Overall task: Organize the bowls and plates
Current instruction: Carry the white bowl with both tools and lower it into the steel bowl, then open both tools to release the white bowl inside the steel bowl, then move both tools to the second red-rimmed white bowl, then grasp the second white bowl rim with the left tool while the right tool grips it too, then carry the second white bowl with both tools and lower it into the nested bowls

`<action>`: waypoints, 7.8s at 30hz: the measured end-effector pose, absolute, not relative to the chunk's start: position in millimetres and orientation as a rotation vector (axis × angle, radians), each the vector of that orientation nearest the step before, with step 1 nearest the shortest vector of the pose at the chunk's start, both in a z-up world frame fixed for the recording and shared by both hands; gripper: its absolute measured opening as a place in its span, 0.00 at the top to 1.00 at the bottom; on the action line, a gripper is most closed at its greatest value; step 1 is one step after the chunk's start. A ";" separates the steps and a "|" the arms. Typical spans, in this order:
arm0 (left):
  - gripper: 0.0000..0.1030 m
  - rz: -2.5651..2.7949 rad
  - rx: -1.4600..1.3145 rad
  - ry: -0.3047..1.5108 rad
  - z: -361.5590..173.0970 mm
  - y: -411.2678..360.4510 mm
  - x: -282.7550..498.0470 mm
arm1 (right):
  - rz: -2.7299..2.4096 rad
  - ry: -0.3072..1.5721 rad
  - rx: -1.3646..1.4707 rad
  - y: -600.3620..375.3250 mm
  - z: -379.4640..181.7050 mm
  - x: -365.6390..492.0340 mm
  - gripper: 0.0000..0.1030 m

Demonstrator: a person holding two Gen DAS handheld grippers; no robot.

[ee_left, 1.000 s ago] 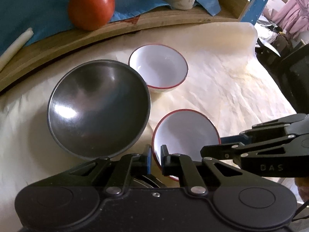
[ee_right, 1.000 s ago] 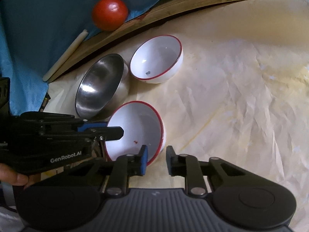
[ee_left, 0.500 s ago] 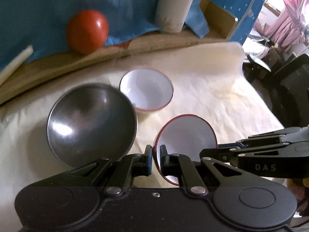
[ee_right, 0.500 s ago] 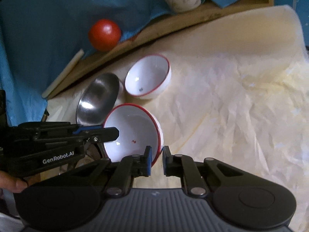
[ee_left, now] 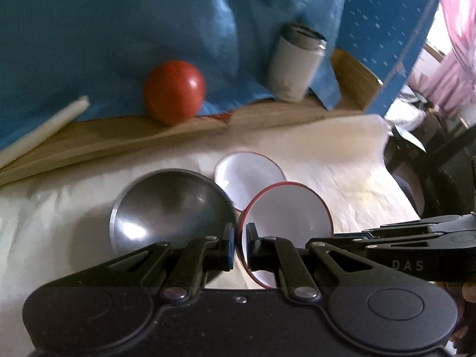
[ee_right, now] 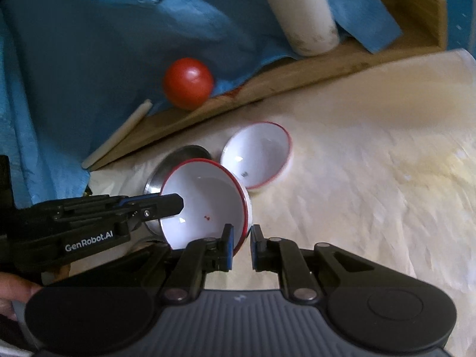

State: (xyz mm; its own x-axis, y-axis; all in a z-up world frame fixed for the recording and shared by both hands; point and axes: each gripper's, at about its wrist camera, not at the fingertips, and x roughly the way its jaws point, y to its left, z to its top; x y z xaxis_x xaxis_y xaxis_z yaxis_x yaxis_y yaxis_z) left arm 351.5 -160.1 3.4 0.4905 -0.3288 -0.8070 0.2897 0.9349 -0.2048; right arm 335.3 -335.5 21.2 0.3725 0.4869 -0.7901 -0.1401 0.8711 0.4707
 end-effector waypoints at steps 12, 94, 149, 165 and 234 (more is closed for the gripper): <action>0.93 -0.216 -0.117 0.980 4.1 -115.9 365.5 | 0.529 1.136 0.286 -289.7 20.7 374.7 0.87; 0.50 -0.064 -0.167 1.071 -14.6 -92.8 379.1 | 0.499 1.101 0.294 -280.7 23.5 390.4 0.55; 0.04 0.093 -0.855 0.992 -67.9 -169.0 357.2 | 0.260 1.065 0.148 -403.5 4.5 401.9 0.01; 0.24 0.169 -0.862 0.991 -72.4 -166.2 361.5 | 0.444 1.135 0.065 -362.3 -15.3 436.6 0.20; 0.88 -0.104 -0.701 0.947 -42.9 -172.8 361.2 | 0.381 1.058 0.324 -373.5 0.6 383.1 0.89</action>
State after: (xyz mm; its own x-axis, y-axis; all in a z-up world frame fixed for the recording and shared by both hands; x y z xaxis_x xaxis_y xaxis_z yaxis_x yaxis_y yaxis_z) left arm 361.2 -172.8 -42.9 0.5963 -0.3769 -0.7088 -0.2134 0.7768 -0.5925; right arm 383.1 -373.5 0.6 0.4370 0.4524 -0.7774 -0.1469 0.8886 0.4346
